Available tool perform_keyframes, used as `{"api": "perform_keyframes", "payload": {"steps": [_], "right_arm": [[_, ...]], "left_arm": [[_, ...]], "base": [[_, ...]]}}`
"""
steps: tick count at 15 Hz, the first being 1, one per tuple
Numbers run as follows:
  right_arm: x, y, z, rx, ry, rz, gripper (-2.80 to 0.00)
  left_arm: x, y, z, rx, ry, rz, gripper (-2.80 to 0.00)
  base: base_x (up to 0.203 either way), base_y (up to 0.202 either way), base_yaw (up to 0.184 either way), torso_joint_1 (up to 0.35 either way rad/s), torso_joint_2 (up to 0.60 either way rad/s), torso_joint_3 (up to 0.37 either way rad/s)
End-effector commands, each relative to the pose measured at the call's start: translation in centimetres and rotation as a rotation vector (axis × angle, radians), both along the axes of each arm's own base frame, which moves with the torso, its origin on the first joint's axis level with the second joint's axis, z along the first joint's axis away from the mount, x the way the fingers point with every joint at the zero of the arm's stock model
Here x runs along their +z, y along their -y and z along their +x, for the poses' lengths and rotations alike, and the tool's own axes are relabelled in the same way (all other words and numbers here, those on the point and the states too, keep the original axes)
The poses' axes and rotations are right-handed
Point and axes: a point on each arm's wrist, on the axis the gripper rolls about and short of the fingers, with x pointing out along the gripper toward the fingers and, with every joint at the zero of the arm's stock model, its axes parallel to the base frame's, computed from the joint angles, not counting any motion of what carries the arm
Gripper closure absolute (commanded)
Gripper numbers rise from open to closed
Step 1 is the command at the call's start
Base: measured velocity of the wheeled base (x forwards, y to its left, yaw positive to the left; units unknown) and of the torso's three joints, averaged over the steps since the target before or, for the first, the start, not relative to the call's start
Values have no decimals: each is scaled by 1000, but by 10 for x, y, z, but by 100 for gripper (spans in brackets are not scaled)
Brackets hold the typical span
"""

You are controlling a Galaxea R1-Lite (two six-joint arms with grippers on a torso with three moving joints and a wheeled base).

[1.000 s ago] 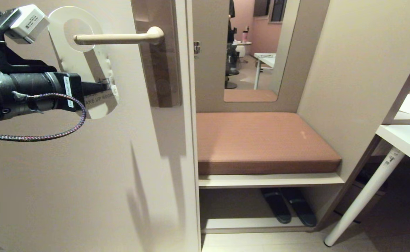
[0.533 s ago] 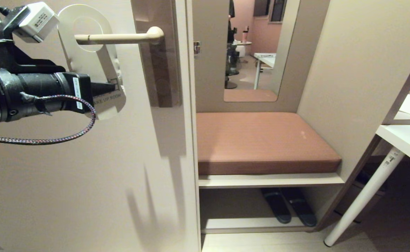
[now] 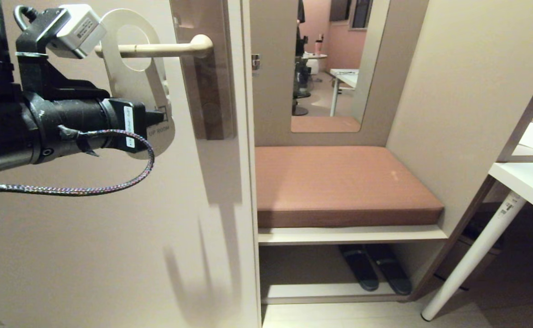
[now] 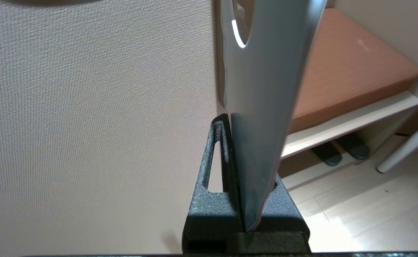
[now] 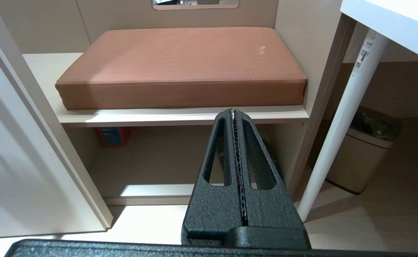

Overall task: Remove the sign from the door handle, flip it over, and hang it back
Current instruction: Hang the sign back with the other side facing out

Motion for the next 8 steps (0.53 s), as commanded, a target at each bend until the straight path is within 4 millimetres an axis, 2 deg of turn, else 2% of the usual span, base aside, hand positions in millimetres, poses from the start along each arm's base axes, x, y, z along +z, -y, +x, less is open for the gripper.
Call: {"api": "perform_keyframes", "payload": {"steps": [1,8], "right_arm": [[0,0,0,0,-1,0,0],[0,0,0,0,-1,0,0]], "left_arm": [[-1,12,1,15,0,13,0],[0,45,6,46,13,35,0]], "base": [[0,0,0,0,0,0],[0,0,0,0,0,0]]}}
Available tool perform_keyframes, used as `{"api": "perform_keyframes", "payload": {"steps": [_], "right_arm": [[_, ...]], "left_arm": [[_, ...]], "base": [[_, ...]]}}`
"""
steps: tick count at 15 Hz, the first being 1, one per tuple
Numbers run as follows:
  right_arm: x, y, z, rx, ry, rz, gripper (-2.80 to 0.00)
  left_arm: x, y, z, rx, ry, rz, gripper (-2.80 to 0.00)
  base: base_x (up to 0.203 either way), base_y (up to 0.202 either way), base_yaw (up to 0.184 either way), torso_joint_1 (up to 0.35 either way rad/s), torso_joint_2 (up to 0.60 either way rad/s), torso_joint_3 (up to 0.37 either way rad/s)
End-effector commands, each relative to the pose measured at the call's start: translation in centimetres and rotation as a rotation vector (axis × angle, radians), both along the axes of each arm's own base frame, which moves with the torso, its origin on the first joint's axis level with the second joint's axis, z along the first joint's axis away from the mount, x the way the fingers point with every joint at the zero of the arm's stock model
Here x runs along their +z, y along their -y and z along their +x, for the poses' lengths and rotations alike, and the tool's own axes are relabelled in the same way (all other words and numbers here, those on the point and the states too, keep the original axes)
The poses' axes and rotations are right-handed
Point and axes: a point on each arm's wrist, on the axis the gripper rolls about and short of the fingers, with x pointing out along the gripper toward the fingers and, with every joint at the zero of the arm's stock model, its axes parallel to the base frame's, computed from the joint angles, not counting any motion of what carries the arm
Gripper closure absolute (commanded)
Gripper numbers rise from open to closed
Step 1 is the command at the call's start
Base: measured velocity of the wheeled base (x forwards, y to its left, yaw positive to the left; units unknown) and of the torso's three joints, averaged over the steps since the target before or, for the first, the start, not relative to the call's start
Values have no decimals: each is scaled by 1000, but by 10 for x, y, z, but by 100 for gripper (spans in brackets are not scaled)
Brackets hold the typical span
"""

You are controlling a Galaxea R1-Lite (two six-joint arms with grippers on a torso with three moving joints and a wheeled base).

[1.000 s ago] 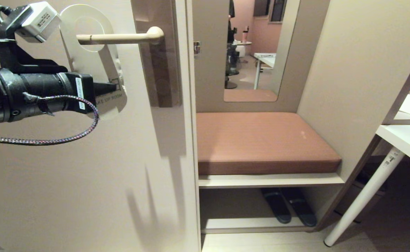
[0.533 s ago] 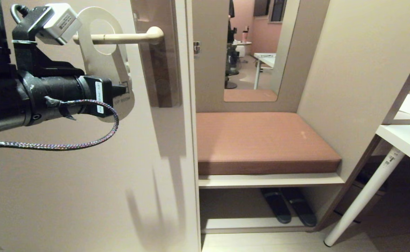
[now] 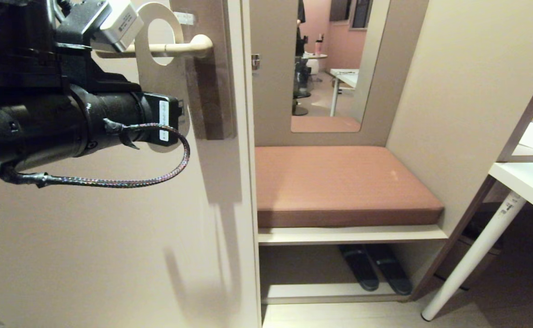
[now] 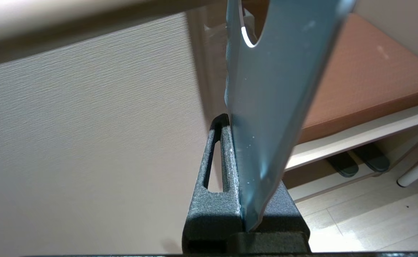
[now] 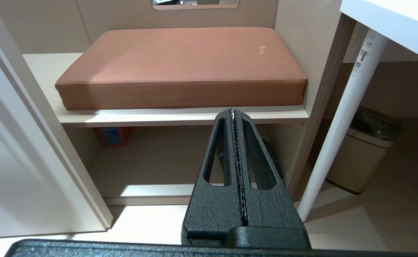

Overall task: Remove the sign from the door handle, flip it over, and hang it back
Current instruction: Hang the sign back with the other side facing out

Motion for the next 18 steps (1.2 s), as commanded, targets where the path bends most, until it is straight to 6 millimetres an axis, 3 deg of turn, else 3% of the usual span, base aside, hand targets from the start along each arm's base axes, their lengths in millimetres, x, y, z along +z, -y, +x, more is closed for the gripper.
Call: {"api": "perform_keyframes", "payload": {"steps": [1,10,18], "right_arm": [[0,0,0,0,-1,1,0],[0,0,0,0,-1,1,0],[0,0,0,0,-1,1,0]], "left_arm": [[-5,15,2,-17,-15,13,0],[-12,46,-8,-52,-41,-6,0],[-19,46,-14,-41,-60,-9,0]], "base": [[0,0,0,0,0,0],[0,0,0,0,0,0],[0,0,0,0,0,0]]}}
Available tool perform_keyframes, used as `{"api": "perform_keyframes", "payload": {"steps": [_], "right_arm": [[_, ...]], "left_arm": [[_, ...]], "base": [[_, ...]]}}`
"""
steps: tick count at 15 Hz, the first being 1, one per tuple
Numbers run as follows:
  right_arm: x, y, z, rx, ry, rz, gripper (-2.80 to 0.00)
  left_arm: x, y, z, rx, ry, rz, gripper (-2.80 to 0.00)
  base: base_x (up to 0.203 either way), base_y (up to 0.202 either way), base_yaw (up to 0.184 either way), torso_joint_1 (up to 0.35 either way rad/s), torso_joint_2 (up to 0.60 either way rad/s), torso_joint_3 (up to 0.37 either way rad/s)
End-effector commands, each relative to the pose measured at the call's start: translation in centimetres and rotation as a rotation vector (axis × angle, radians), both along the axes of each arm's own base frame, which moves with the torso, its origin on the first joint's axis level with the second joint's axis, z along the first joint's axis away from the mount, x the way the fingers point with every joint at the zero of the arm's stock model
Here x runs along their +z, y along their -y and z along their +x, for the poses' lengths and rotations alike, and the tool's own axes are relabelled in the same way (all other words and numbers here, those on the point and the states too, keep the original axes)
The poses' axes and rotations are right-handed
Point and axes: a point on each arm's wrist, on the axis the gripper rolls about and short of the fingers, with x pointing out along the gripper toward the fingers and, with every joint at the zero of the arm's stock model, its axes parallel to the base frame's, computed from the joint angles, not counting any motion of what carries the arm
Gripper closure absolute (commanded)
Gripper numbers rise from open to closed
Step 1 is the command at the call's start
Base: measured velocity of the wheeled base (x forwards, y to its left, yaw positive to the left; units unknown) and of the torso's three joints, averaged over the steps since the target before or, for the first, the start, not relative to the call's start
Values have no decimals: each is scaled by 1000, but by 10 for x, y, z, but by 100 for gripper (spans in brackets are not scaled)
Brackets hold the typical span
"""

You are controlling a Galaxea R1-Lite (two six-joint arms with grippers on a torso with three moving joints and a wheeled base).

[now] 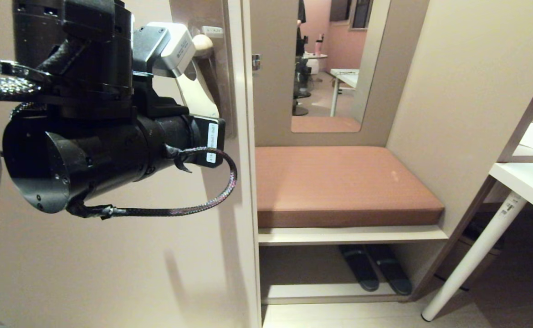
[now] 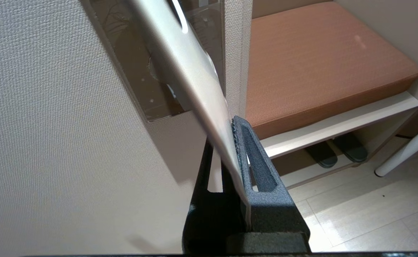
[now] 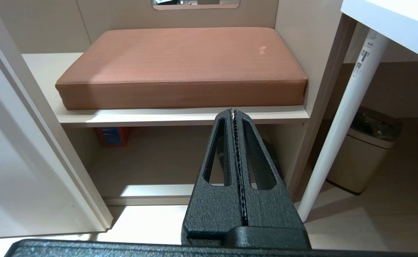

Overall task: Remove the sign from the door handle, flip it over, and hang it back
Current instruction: Hang the sign back with the other side facing out

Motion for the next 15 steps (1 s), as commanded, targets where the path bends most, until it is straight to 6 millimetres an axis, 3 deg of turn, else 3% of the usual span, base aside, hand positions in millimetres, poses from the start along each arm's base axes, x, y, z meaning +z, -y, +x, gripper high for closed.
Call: {"api": "perform_keyframes", "payload": {"steps": [1,15], "right_arm": [[0,0,0,0,0,0,0],[0,0,0,0,0,0,0]], "left_arm": [[3,-3,-2,4,5,-8,0],[-18,-20,-17,18,-52,-1,0]], "base": [[0,0,0,0,0,0],[0,0,0,0,0,0]]}}
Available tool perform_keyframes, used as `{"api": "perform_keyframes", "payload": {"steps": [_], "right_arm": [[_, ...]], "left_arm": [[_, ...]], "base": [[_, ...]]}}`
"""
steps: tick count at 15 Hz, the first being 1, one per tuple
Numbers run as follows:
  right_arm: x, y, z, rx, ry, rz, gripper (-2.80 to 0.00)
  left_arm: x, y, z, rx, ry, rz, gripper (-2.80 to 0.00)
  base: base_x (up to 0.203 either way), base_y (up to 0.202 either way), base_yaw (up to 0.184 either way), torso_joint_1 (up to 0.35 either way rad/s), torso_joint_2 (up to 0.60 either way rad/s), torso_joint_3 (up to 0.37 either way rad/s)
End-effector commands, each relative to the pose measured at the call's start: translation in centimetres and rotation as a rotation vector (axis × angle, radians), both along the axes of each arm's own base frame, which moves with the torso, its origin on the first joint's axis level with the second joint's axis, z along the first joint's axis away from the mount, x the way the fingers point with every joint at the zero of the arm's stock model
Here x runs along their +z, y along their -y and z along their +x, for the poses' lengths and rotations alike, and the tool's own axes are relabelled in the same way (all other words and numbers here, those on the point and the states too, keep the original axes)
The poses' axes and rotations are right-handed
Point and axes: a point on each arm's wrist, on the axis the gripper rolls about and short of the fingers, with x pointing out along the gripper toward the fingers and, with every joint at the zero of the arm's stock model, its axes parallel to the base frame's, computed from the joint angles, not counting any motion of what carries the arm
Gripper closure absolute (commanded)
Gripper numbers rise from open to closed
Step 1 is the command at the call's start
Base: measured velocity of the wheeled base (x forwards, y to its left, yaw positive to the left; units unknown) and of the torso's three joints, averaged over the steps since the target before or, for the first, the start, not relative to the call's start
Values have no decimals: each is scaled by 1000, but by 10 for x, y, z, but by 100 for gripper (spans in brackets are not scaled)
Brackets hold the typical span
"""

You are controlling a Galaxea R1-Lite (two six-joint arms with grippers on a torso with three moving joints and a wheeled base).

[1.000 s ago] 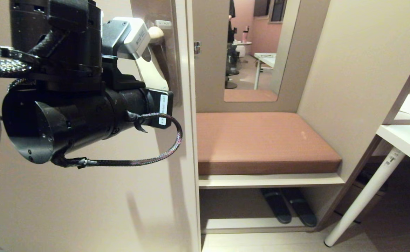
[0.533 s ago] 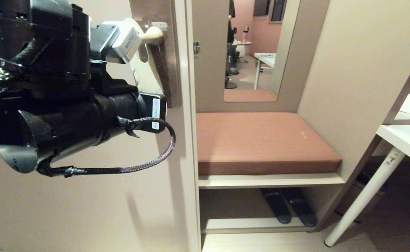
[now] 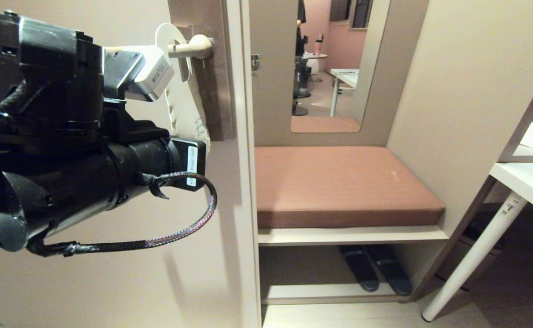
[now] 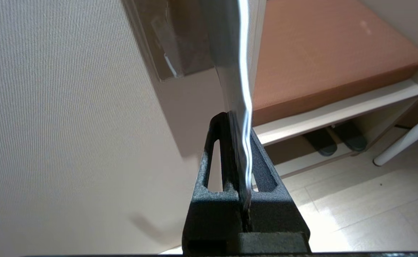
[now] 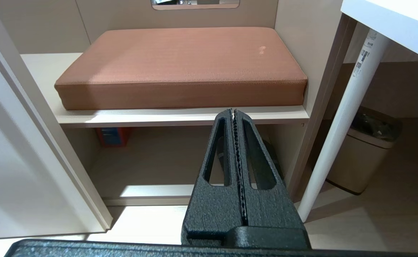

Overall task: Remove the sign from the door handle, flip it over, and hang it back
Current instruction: Hang the sign back with the other side facing out

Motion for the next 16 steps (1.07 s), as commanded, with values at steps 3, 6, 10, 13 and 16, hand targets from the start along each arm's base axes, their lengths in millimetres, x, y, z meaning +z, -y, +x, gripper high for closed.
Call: {"api": "perform_keyframes", "payload": {"steps": [3,6,10,13,16], "right_arm": [[0,0,0,0,0,0,0],[0,0,0,0,0,0,0],[0,0,0,0,0,0,0],[0,0,0,0,0,0,0],[0,0,0,0,0,0,0]], "left_arm": [[-1,-1,-1,1,-2,2,-280],[-2,-2,-3,3,-4,3,-280],[-9,-6,-7,0,6,-8,-280],[-12,-12,-13,-2,28,-30,-280],[-9,-19,-20,-1,39,-42,-280]], "base": [[0,0,0,0,0,0],[0,0,0,0,0,0],[0,0,0,0,0,0],[0,0,0,0,0,0],[0,0,0,0,0,0]]}}
